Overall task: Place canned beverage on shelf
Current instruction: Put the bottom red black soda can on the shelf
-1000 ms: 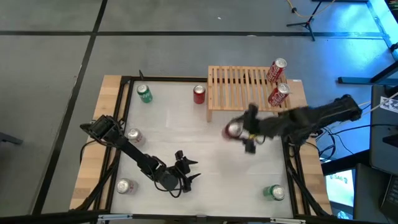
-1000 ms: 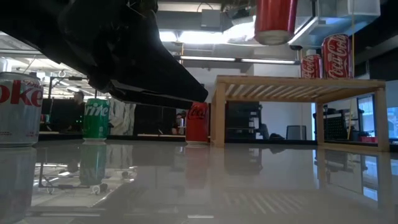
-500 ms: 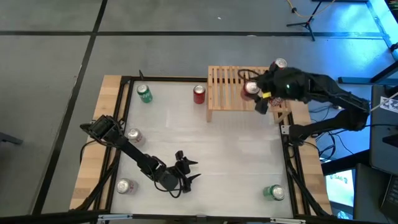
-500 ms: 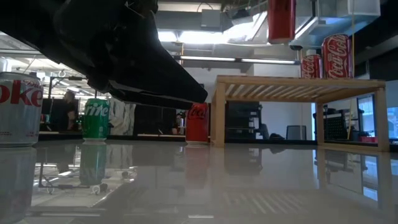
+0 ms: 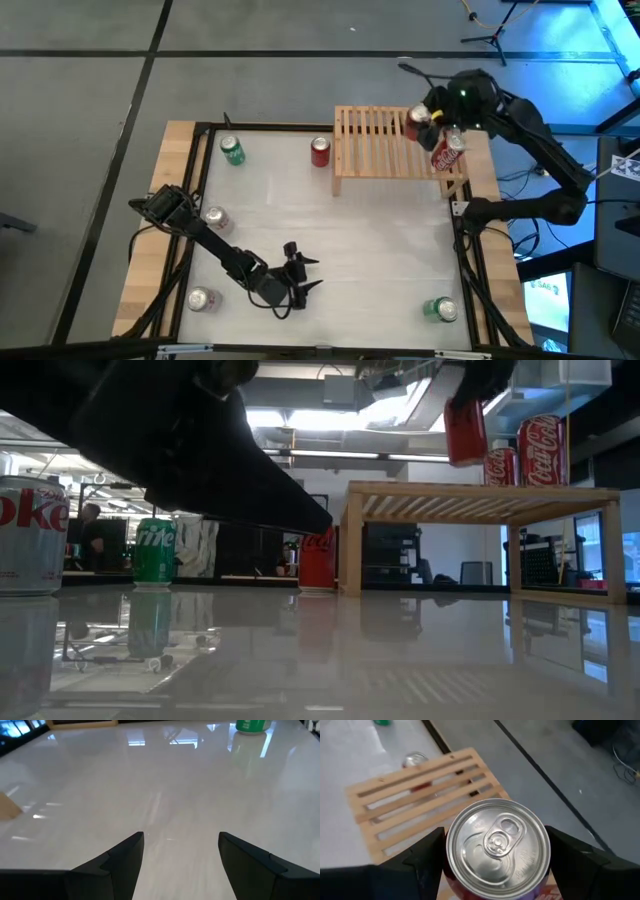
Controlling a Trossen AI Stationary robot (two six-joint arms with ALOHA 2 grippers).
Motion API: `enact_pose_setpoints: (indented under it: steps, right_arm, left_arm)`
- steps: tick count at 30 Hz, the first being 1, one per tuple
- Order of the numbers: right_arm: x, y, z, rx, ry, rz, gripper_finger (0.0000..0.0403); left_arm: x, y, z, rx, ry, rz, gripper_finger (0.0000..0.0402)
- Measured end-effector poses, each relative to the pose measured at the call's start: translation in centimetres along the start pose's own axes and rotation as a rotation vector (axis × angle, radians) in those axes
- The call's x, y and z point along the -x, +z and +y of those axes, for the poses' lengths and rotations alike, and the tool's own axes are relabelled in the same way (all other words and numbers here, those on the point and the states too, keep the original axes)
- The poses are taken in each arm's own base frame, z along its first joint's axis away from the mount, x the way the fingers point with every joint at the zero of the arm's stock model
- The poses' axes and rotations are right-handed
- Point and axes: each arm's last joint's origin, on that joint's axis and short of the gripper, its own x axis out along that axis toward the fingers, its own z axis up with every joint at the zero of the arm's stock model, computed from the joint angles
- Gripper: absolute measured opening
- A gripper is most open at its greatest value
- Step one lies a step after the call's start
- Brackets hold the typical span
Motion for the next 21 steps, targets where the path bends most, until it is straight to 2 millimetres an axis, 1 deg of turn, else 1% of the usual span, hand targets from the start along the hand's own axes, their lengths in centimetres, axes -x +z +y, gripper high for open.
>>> enact_pose_setpoints:
  steps: [4,9,15,21]
  right_arm:
    - [-1.5,-1.1,-1.3,-0.039,-0.005,0.022,0.0284]
    - [-3.2,-2.1,-2.6,-0.077,-0.036,0.015,0.0284]
    - [-4.0,-3.4,-3.8,-0.116,-0.017,0.036,0.0284]
    - [-4.9,-4.1,-3.9,-0.113,0.012,0.04,0.0284]
  left_arm:
    - [-0.2,0.1,0.2,-0.055,-0.005,0.005,0.0247]
    - [-1.0,0.1,0.8,-0.148,-0.071,0.041,0.0247]
    - [-1.8,0.2,1.7,-0.201,-0.076,0.068,0.0247]
    - [-2.2,0.2,2.3,-0.221,-0.09,0.083,0.0247]
